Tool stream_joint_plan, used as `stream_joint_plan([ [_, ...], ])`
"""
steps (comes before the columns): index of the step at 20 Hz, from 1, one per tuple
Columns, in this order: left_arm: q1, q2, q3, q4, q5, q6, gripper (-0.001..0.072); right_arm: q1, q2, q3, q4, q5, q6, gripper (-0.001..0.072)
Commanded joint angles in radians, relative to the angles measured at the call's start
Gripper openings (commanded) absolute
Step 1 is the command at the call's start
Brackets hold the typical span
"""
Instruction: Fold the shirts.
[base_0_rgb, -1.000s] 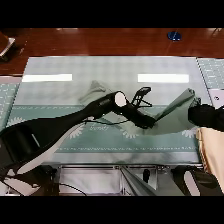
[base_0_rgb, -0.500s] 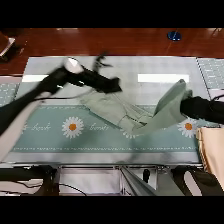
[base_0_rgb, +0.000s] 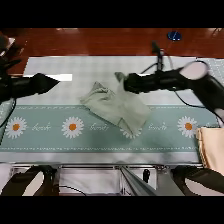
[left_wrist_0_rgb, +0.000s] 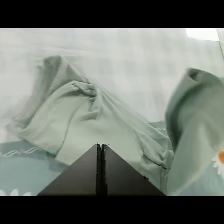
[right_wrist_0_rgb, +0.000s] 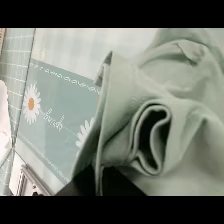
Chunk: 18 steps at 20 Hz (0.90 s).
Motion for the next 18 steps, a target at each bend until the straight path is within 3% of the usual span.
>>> stream_joint_plan([
  [1,0.062,0.178,-0.132,0.009,0.002,0.007,0.0016,0.091,-0.288,0.24,0.008,-0.016,0.008,0.0036],
  [6,0.06,0.179,-0.183,0.008,-0.004,0.004,0.0016,0.137,-0.483,0.393,0.017,-0.009,0.062,0.0037],
  [7,0.06,0.174,-0.192,0.008,-0.005,0.004,0.0016,0.143,-0.506,0.41,0.018,-0.027,0.062,0.0091],
  [8,0.06,0.169,-0.203,0.008,-0.005,0.004,0.0016,0.145,-0.53,0.431,0.019,-0.033,0.062,0.0283],
  [9,0.06,0.164,-0.215,0.005,-0.005,0.003,0.0016,0.148,-0.544,0.448,0.018,-0.018,0.056,0.0416],
  [11,0.06,0.159,-0.241,-0.023,-0.005,-0.007,0.0017,0.143,-0.539,0.474,-0.011,0.082,0.056,0.0415],
  [14,0.06,0.158,-0.247,-0.037,0.003,-0.007,0.0016,0.067,-0.445,0.499,-0.182,0.24,0.106,0.0414],
  [18,0.06,0.158,-0.247,-0.038,0.002,-0.007,0.0017,-0.057,-0.124,0.362,-0.671,0.406,0.177,0.0419],
])
